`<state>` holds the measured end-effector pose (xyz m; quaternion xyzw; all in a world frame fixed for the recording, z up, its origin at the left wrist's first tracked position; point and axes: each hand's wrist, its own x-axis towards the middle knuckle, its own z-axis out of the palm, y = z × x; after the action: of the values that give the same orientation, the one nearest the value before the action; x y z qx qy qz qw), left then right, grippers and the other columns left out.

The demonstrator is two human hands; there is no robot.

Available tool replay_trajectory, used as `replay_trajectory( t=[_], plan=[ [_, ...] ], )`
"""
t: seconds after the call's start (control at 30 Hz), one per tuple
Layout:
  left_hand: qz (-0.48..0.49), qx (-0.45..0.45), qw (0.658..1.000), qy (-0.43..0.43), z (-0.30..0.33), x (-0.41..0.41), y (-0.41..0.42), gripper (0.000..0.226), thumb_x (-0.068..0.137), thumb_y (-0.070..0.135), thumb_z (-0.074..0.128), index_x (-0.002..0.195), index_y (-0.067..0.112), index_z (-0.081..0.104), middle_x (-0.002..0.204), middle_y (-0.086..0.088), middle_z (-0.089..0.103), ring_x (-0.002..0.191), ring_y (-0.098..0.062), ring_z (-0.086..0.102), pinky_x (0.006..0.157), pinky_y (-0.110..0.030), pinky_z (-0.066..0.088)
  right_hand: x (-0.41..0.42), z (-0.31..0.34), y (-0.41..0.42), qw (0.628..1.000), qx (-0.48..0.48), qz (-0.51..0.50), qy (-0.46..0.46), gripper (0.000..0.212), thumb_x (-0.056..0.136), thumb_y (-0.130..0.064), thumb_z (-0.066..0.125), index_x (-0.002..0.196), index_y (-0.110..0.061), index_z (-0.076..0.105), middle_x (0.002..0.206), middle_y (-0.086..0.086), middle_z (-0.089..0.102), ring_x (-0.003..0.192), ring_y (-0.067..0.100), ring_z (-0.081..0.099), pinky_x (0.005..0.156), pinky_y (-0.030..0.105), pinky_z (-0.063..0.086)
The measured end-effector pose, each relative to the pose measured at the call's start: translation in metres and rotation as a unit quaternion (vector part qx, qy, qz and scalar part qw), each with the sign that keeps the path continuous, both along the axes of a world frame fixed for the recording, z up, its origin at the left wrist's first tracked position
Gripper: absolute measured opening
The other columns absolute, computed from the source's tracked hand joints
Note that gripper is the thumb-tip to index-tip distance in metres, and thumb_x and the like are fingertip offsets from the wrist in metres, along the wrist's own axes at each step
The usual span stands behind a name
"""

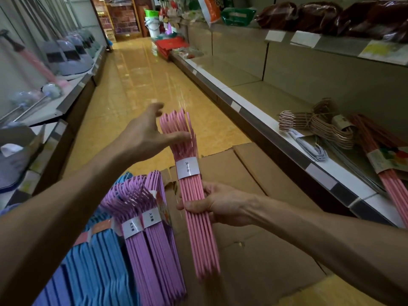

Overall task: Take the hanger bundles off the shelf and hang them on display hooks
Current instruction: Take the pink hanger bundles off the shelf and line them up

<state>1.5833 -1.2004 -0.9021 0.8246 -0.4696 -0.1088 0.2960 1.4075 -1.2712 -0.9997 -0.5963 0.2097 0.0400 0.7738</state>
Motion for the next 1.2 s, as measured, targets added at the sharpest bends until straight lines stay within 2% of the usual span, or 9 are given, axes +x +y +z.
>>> replay_trajectory(
  t=[0.03,0.07,0.17,0.23,0.37,0.57,0.8,1.03,1.2],
  plan=[
    [-0.042,-0.006,0.999,-0.024,0.000,0.001,0.002,0.088,0.079,0.045,0.075,0.152,0.027,0.030,0.154,-0.004,0.041,0.131,-0.023,0.049,0.098,-0.036,0.045,0.001,-0.005,0.000,1.000,-0.009,0.005,0.009,0.028,0.094,-0.003,0.059,0.119,-0.015,0.056,0.105,0.004,0.068,0.088,0.014,0.068,0.074,0.032,0.056],
    [-0.078,0.003,0.995,-0.055,-0.001,0.002,0.004,0.082,0.082,0.039,0.073,0.152,0.031,0.031,0.153,-0.003,0.042,0.130,-0.021,0.050,0.097,-0.033,0.044,0.003,-0.009,0.001,1.000,-0.020,0.010,0.018,0.028,0.093,-0.003,0.059,0.119,-0.015,0.056,0.106,0.005,0.067,0.090,0.015,0.067,0.076,0.033,0.056],
    [-0.102,0.029,0.988,-0.109,-0.008,0.007,0.007,0.062,0.085,0.039,0.072,0.142,0.030,0.049,0.140,-0.003,0.057,0.122,-0.019,0.055,0.094,-0.029,0.043,0.008,-0.024,0.002,0.998,-0.053,0.016,0.042,0.025,0.094,-0.003,0.059,0.112,-0.019,0.058,0.104,0.003,0.067,0.093,0.018,0.065,0.081,0.037,0.055],
    [-0.096,0.036,0.989,-0.107,-0.016,0.010,0.010,0.059,0.085,0.039,0.073,0.139,0.028,0.054,0.136,-0.004,0.060,0.119,-0.018,0.057,0.094,-0.028,0.043,0.013,-0.033,0.004,0.996,-0.066,0.017,0.056,0.022,0.094,-0.003,0.059,0.109,-0.019,0.059,0.101,0.002,0.067,0.093,0.018,0.065,0.085,0.040,0.057],
    [-0.098,0.061,0.988,-0.103,-0.036,0.019,0.013,0.059,0.086,0.040,0.072,0.140,0.026,0.053,0.141,-0.006,0.057,0.126,-0.021,0.054,0.095,-0.026,0.039,0.024,-0.056,0.009,0.992,-0.092,0.015,0.090,0.018,0.095,-0.004,0.060,0.104,-0.020,0.060,0.100,0.003,0.067,0.100,0.023,0.065,0.095,0.045,0.054],
    [-0.086,0.091,0.989,-0.082,-0.072,0.033,0.021,0.061,0.086,0.042,0.070,0.140,0.023,0.051,0.141,-0.008,0.057,0.123,-0.021,0.057,0.094,-0.024,0.042,0.039,-0.096,0.015,0.983,-0.127,0.009,0.135,0.026,0.093,-0.009,0.064,0.117,-0.017,0.061,0.113,0.006,0.068,0.109,0.026,0.065,0.100,0.051,0.052],
    [-0.056,0.105,0.990,-0.070,-0.095,0.054,0.029,0.062,0.085,0.043,0.071,0.140,0.022,0.052,0.138,-0.010,0.059,0.119,-0.023,0.059,0.090,-0.025,0.042,0.065,-0.118,0.023,0.981,-0.123,0.031,0.148,0.033,0.092,-0.010,0.065,0.124,-0.019,0.061,0.119,0.006,0.068,0.114,0.026,0.064,0.102,0.051,0.050],
    [-0.065,0.110,0.989,-0.076,-0.105,0.052,0.033,0.061,0.088,0.040,0.070,0.142,0.017,0.051,0.140,-0.010,0.057,0.121,-0.024,0.059,0.097,-0.031,0.047,0.067,-0.130,0.024,0.980,-0.112,0.050,0.157,0.032,0.093,-0.009,0.063,0.123,-0.019,0.061,0.119,0.005,0.067,0.114,0.025,0.063,0.103,0.051,0.050],
    [-0.067,0.121,0.987,-0.076,-0.106,0.052,0.031,0.060,0.089,0.038,0.069,0.142,0.017,0.050,0.138,-0.012,0.059,0.119,-0.024,0.060,0.098,-0.032,0.049,0.065,-0.128,0.022,0.977,-0.136,0.066,0.148,0.026,0.093,-0.010,0.064,0.117,-0.020,0.060,0.112,-0.001,0.065,0.105,0.016,0.063,0.096,0.036,0.052]
  ],
)
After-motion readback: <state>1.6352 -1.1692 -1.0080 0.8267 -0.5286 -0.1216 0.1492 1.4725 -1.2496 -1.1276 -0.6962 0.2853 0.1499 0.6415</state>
